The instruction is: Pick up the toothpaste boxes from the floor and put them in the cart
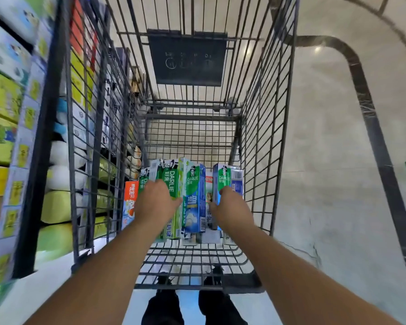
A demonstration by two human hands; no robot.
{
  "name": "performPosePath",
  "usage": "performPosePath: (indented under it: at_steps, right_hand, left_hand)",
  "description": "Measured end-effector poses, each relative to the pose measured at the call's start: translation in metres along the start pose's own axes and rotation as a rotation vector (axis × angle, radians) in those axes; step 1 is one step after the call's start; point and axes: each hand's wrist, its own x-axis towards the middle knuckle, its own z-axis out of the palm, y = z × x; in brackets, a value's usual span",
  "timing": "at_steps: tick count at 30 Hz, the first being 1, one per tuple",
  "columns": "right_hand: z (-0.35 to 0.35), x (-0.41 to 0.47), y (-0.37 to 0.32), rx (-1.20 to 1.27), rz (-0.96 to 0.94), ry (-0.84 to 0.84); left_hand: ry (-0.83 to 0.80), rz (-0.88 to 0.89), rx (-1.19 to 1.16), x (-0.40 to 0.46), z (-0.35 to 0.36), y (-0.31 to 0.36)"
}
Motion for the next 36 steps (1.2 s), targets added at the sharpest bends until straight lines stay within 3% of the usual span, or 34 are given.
performPosePath:
  at_steps: [9, 14, 21, 25, 30, 36]
  right_hand:
    - [-0.029, -0.022, -0.014, -0.033, -0.073, -0.032]
    - [-0.074, -0.057, -0.042, -0.157, -0.220, -0.028]
    - [-0.149, -0.133, -0.090, -0.377, -0.473, 0.041]
    - [-0.188, -0.179, -0.109, -0.465, -0.593, 0.132]
    - [-0.205, -0.236, -0.106, -0.536, -0.615, 0.181]
    - [-0.176, -0.304, -0.113, -0.637, -0.612, 0.183]
  left_hand:
    - [-0.044, 0.097, 0.097, -0.016, -0.020, -0.004]
    - [-0.152, 0.170, -0.004, -0.056, -0.090, -0.019]
    - [-0.059, 0.216, 0.065, -0.140, -0.209, -0.043]
    - [0.008, 0.167, 0.237, -0.185, -0.256, -0.056]
    - [-0.025, 0.174, 0.370, -0.243, -0.272, -0.070]
    - [-0.002, 0.222, 0.310, -0.311, -0.256, -0.114]
